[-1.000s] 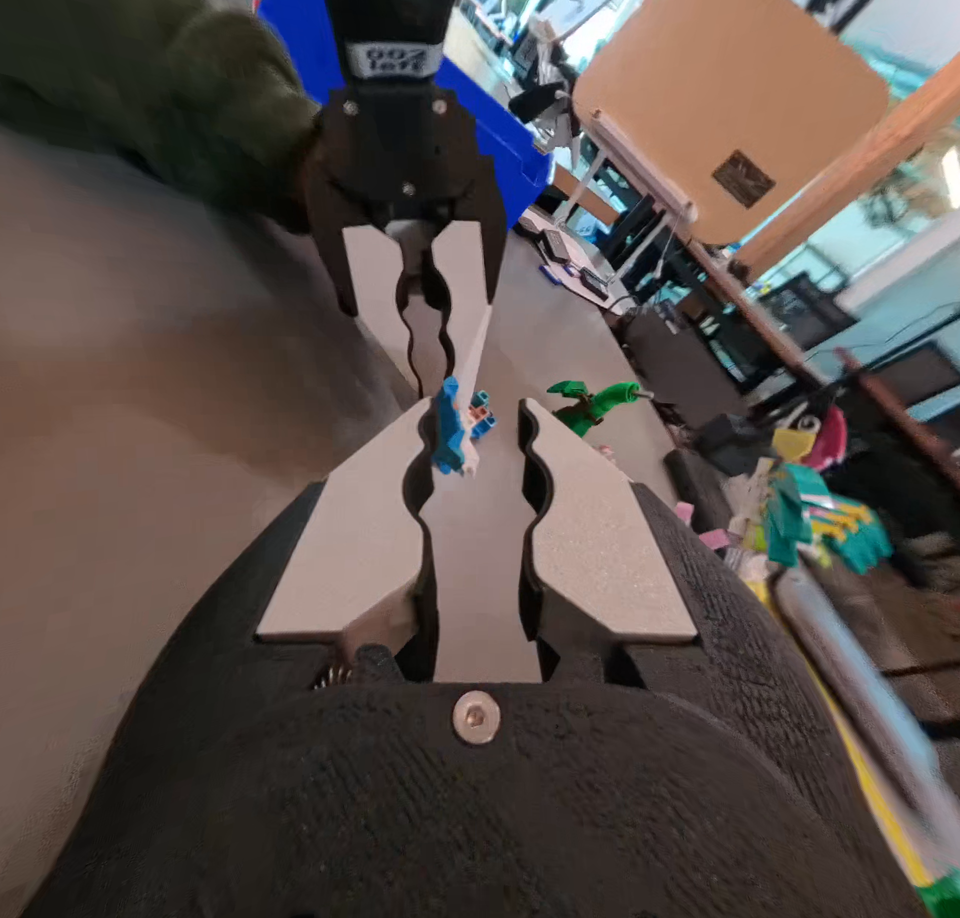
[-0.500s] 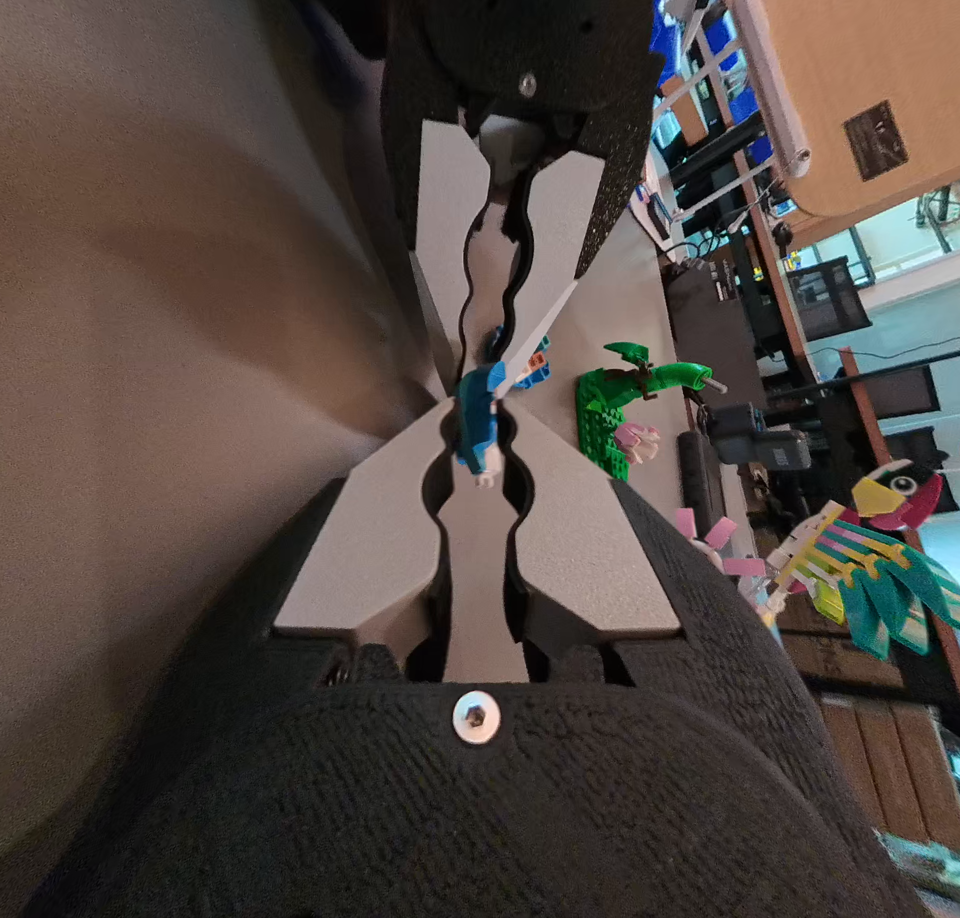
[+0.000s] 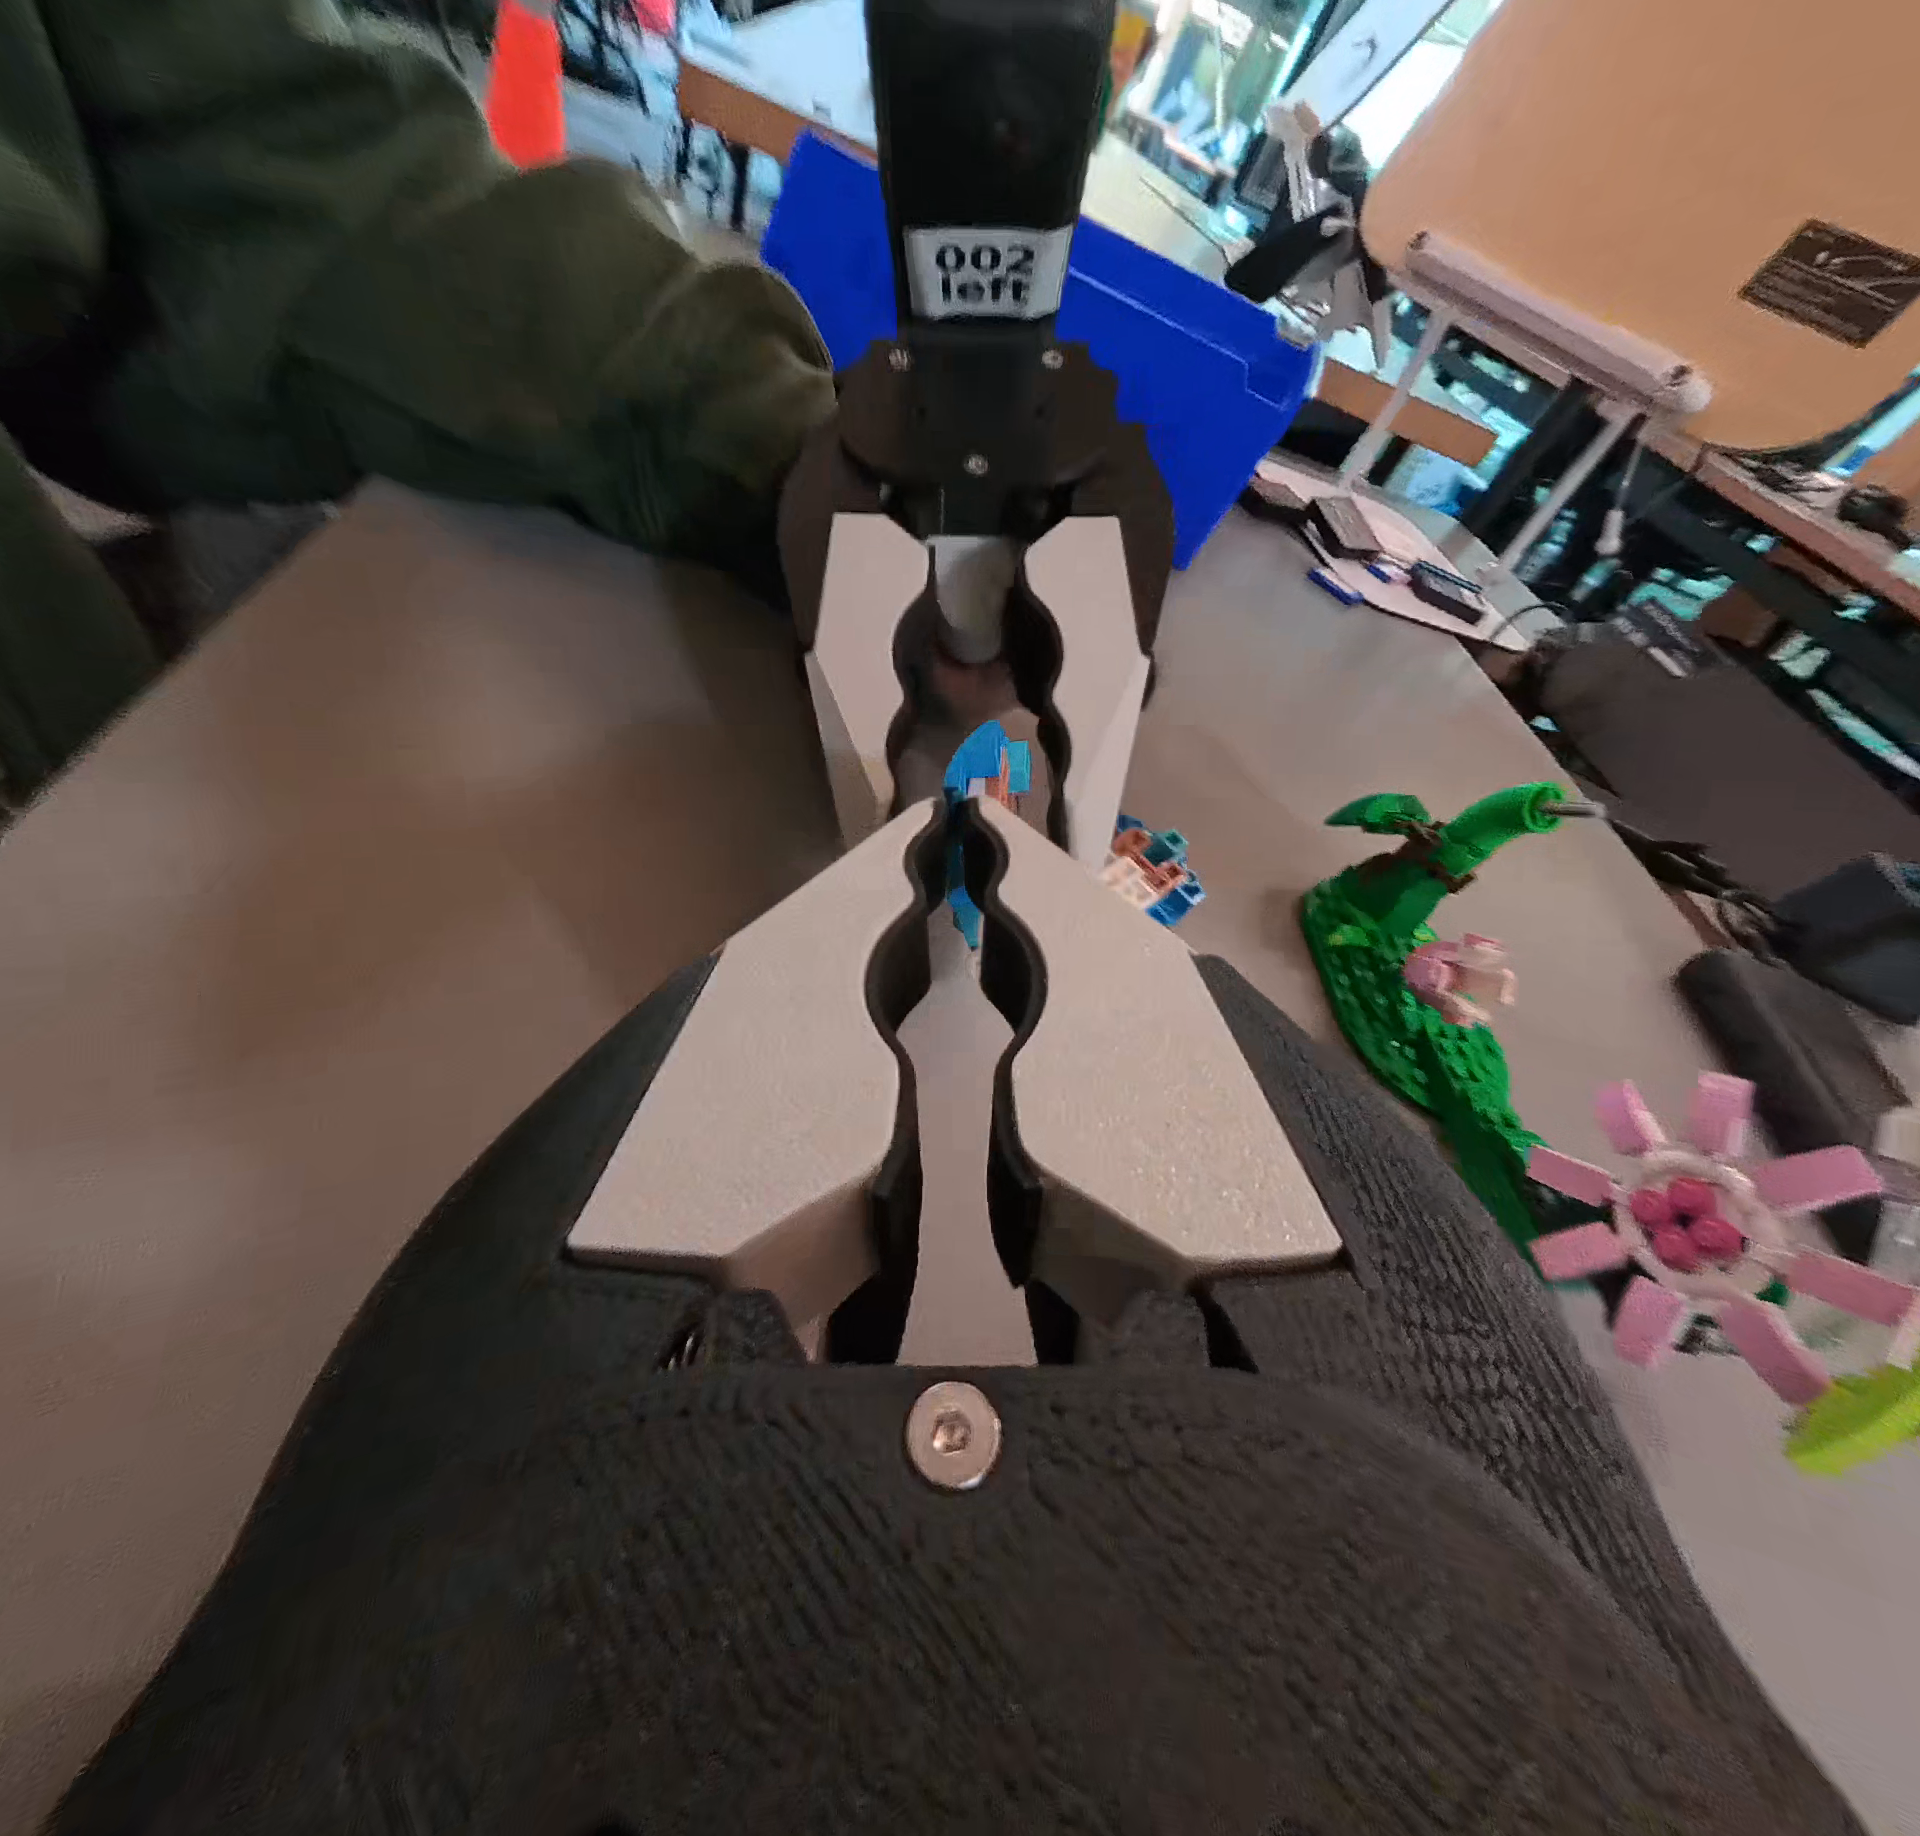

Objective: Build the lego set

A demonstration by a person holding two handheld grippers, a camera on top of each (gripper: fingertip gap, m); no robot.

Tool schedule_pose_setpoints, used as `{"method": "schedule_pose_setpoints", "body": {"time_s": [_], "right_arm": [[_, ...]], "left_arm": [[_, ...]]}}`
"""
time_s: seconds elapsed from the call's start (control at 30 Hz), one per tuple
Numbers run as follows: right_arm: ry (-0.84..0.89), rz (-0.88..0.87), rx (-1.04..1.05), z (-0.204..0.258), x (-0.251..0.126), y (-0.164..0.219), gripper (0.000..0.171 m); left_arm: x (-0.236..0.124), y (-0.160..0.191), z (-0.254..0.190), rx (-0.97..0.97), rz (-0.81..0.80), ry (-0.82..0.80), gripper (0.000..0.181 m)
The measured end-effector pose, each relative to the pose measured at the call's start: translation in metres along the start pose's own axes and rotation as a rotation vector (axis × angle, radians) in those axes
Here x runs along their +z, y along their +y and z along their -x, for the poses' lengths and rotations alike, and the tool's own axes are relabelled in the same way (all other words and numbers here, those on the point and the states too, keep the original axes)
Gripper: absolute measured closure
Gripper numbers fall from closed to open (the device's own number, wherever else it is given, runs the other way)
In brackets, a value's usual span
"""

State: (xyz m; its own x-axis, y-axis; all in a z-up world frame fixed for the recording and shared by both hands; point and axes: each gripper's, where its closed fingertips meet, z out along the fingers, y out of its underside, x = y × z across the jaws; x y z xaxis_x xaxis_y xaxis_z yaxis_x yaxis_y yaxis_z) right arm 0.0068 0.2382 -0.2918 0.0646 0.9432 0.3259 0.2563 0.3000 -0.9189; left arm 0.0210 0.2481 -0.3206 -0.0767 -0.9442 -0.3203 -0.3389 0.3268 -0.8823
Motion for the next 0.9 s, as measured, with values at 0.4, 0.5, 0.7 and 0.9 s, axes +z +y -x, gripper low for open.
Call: {"method": "schedule_pose_setpoints", "body": {"time_s": [0.4,0.5,0.7,0.9], "right_arm": [[-0.041,0.004,0.107,0.005,0.007,0.002,0.156],[0.019,0.105,0.099,-0.001,0.013,0.015,0.161],[0.15,0.239,0.024,-0.011,0.017,0.028,0.165],[0.212,0.262,0.061,-0.016,0.019,0.031,0.158]], "left_arm": [[0.003,0.014,-0.006,-0.022,0.121,0.05,0.169],[0.006,0.026,-0.001,0.022,0.219,-0.002,0.169],[0.007,0.039,0.01,0.065,0.308,-0.099,0.169],[0.007,0.042,0.015,0.127,0.345,-0.15,0.169]]}}
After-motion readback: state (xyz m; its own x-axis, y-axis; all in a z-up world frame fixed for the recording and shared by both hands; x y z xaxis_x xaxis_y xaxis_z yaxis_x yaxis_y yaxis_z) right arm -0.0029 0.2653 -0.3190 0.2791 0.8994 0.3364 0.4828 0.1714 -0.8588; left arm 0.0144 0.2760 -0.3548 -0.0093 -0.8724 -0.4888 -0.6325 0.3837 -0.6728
